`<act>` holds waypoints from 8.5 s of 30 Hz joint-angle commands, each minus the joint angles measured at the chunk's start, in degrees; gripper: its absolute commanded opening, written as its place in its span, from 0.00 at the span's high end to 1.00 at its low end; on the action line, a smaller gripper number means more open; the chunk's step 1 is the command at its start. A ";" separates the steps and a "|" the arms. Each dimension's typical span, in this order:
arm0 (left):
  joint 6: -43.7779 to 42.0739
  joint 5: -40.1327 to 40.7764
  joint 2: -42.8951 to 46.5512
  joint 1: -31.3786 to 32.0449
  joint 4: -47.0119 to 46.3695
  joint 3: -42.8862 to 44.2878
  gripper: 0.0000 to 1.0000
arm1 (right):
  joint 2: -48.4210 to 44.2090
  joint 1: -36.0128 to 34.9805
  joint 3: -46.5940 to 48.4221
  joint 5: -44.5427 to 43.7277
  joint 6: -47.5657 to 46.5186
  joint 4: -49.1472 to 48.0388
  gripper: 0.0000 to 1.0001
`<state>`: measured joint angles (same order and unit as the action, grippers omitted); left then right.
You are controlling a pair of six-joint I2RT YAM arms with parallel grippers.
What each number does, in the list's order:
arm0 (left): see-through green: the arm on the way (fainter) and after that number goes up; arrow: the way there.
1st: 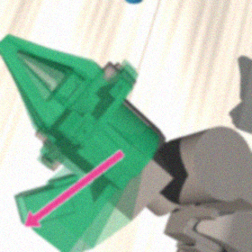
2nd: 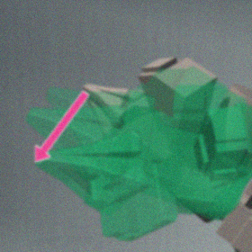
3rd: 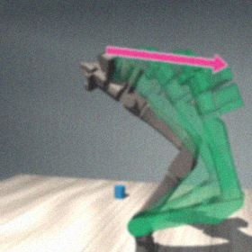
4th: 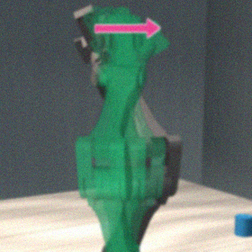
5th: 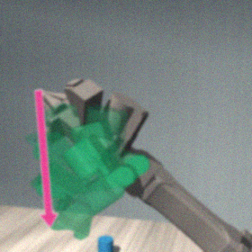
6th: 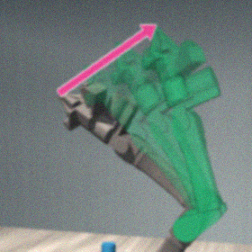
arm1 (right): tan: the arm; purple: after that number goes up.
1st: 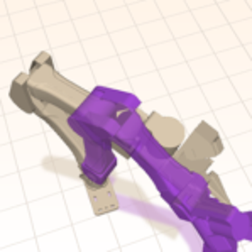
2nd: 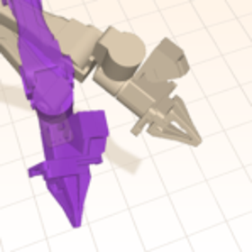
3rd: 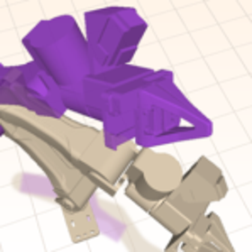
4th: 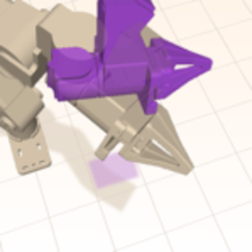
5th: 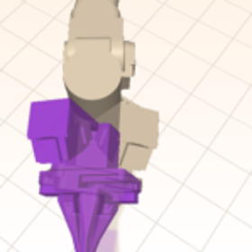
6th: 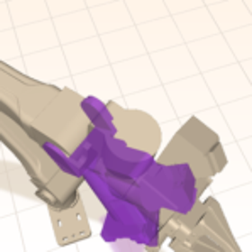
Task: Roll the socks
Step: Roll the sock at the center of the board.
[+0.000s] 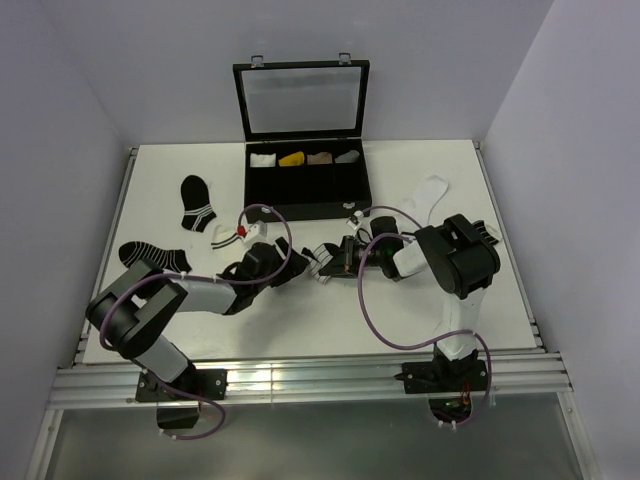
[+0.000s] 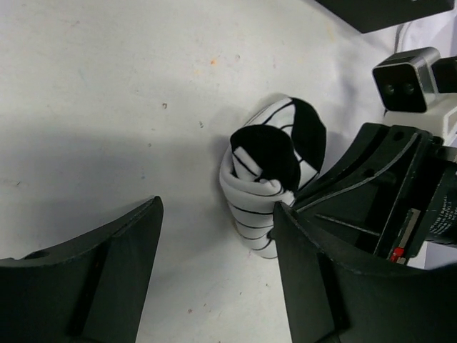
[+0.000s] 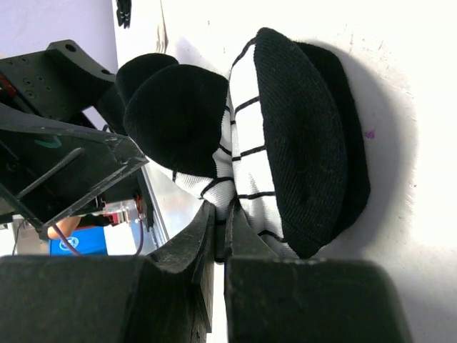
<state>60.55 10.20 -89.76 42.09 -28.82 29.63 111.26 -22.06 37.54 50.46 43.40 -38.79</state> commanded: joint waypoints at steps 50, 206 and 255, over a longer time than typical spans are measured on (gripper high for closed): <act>2.20 -0.79 -12.46 -1.22 7.19 8.43 0.43 | -1.14 -2.02 8.51 -10.11 -13.60 25.33 0.90; -8.00 -4.75 -10.79 -0.95 34.36 24.78 1.00 | -23.03 -30.14 3.15 -56.95 -36.45 21.82 0.52; -0.70 -1.93 1.96 -1.13 6.14 3.85 0.22 | -3.07 -3.16 17.22 -4.67 -14.13 37.38 1.00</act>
<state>59.68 8.84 -86.02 40.64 -18.31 32.69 106.50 -25.34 52.80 45.45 29.02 -2.39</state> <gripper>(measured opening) 0.785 0.035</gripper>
